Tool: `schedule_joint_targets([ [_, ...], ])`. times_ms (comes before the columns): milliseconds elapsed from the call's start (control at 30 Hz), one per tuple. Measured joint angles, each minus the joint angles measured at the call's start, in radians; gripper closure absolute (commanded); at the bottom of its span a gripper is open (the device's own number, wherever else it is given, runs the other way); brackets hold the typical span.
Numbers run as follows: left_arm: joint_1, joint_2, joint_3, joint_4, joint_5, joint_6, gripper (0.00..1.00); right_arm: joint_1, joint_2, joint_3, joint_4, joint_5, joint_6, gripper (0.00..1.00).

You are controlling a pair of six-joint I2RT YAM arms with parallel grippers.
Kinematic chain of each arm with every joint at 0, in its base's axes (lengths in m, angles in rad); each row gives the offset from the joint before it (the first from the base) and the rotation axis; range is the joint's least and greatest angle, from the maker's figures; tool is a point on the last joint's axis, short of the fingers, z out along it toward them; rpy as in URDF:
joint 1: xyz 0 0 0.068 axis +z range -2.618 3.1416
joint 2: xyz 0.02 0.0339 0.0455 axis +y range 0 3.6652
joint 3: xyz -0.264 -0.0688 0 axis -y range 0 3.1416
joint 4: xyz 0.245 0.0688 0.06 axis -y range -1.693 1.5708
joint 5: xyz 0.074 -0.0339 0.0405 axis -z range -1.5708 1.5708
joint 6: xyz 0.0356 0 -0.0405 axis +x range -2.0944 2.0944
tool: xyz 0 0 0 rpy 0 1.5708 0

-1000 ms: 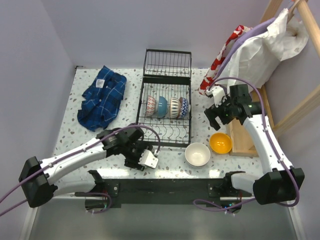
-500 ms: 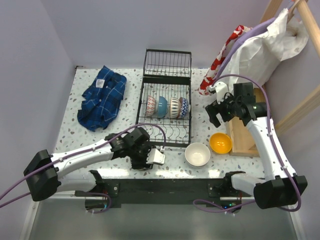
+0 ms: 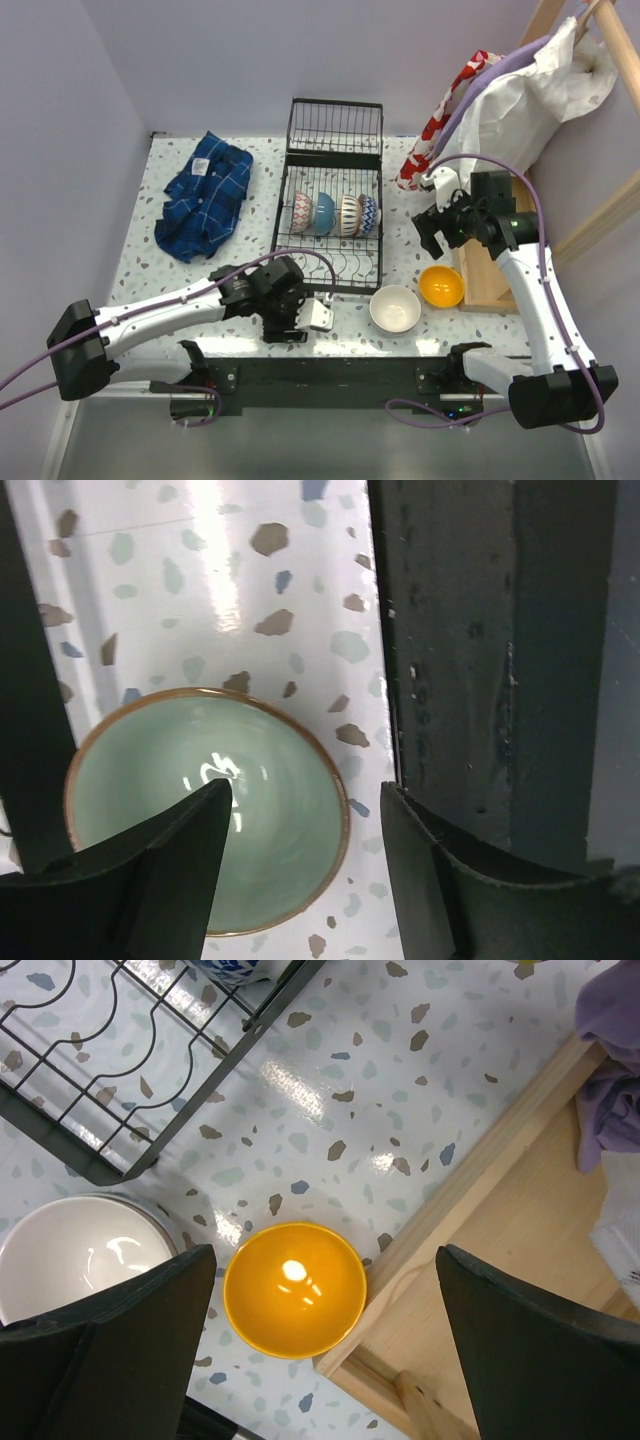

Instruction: Load the bowls into the dish rack

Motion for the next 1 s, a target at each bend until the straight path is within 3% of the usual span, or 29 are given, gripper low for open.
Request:
schedule_joint_targets([
  [233,-0.059,0.000,-0.022,-0.048,-0.010,-0.001,0.30,0.000,0.000,-0.006,-0.002,0.001,0.000,0.04],
  [400,-0.059,0.020,-0.047,-0.016,-0.076,-0.014,0.33,0.000,0.000,-0.007,-0.002,0.001,0.000,0.04],
  [567,-0.059,0.036,-0.084,0.034,-0.126,-0.043,0.54,0.000,-0.001,-0.014,-0.002,0.001,0.000,0.04],
  [633,-0.059,0.036,-0.094,0.044,-0.136,-0.053,0.72,0.000,-0.002,-0.018,-0.002,0.002,0.000,0.04],
  [700,-0.060,0.036,-0.097,0.042,-0.132,-0.060,0.83,0.000,-0.002,-0.025,-0.002,0.002,0.000,0.04],
  [733,-0.060,0.036,-0.097,0.042,-0.132,-0.056,0.96,0.000,-0.002,-0.027,-0.002,0.002,0.000,0.04],
  [767,-0.063,0.034,-0.097,0.043,-0.134,-0.048,1.00,0.000,-0.002,-0.029,-0.002,0.002,0.000,0.04],
  [1000,-0.060,-0.042,-0.064,-0.014,-0.114,0.003,1.00,0.000,-0.002,-0.030,-0.002,0.001,0.000,0.04],
])
